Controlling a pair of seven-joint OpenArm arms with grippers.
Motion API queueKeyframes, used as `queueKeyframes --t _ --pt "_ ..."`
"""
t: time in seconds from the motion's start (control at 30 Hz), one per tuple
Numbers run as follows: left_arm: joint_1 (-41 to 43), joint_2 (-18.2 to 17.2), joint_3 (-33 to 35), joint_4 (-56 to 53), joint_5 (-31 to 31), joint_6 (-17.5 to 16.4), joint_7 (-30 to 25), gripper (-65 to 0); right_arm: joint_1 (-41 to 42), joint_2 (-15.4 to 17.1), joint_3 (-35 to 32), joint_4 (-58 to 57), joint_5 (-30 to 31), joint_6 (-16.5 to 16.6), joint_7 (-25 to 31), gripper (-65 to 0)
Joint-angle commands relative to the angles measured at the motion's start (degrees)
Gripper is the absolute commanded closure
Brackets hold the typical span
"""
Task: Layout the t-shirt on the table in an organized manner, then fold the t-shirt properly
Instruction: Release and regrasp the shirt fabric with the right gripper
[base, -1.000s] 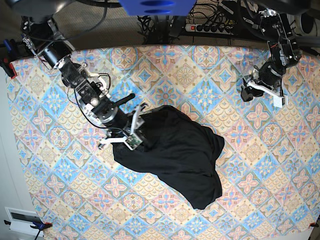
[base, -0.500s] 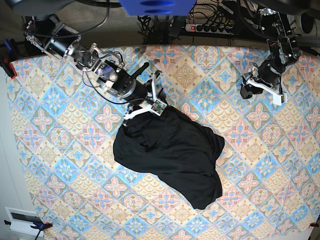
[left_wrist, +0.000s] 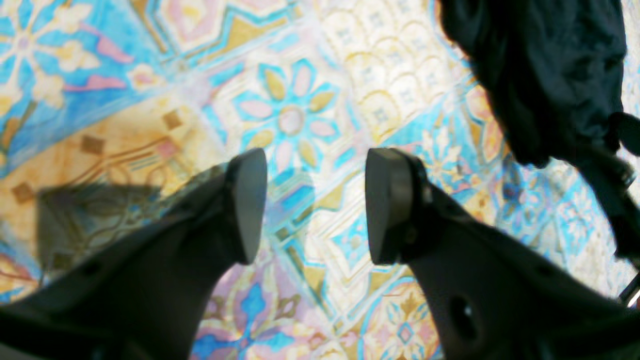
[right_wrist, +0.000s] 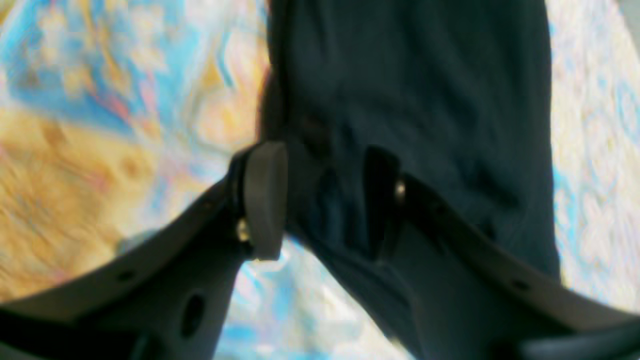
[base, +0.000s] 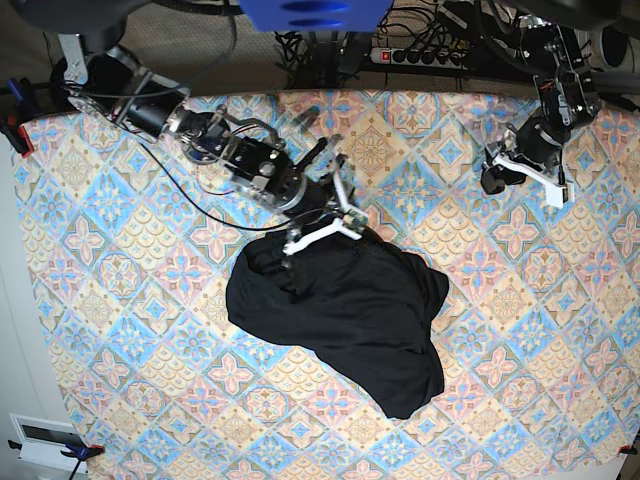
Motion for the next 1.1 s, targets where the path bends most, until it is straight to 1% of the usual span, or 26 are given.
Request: queueKeyframes --t 0.0,0.17,0.53,0.77,0.8,0.87,0.9,0.97,1.0,1.07 --pt "-0.21 -0.75 -0.47 1.02 -0.89 -0.35 -0.83 -30.9 1.47 -0.70 -0.16 0.27 0.11 -0.19 1.08 -24.7" --pt "-0.21 -0.75 -0.47 1.02 -0.89 -0.35 -0.83 -30.9 2.78 -2.63 -1.92 -2.28 0.11 -0.19 1.17 -24.7" --pt "-0.21 -0.75 -0.47 1.02 -0.89 -0.35 -0.83 -30.9 5.77 -2.63 -2.18 -6.41 0.11 -0.19 1.52 -24.7" --pt "-0.21 -0.75 -0.47 1.02 -0.98 -0.35 -0.83 -30.9 5.86 -2.63 -2.18 -7.20 0.11 -0.19 1.43 -23.6" --pt "-0.21 -0.75 -0.47 1.02 -0.98 -0.35 -0.83 -30.9 5.86 -2.54 -2.09 -7.29 0.11 -0.19 1.43 -22.5" --pt "-0.21 -0.75 -0.47 1.02 -0.98 -0.35 -0.83 -30.9 5.86 -2.54 -1.65 -7.29 0.11 -0.19 1.26 -17.2" --pt "-0.21 -0.75 -0.47 1.02 -0.98 -0.35 -0.83 -30.9 5.86 -2.54 -1.57 -7.11 0.11 -0.19 1.17 -13.6" --pt "-0.21 -0.75 -0.47 1.02 -0.98 -0.35 -0.83 -30.9 5.86 -2.28 -1.48 -6.67 0.02 -0.19 1.08 -3.7" --pt "-0.21 -0.75 -0.47 1.02 -0.89 -0.35 -0.83 -30.9 5.86 -2.28 -1.21 -6.67 -0.06 -0.19 1.08 0.0" --pt "-0.21 -0.75 -0.47 1.02 -0.89 -0.35 -0.83 -30.9 5.51 -2.28 0.63 -5.71 -0.77 -0.27 0.99 -0.9"
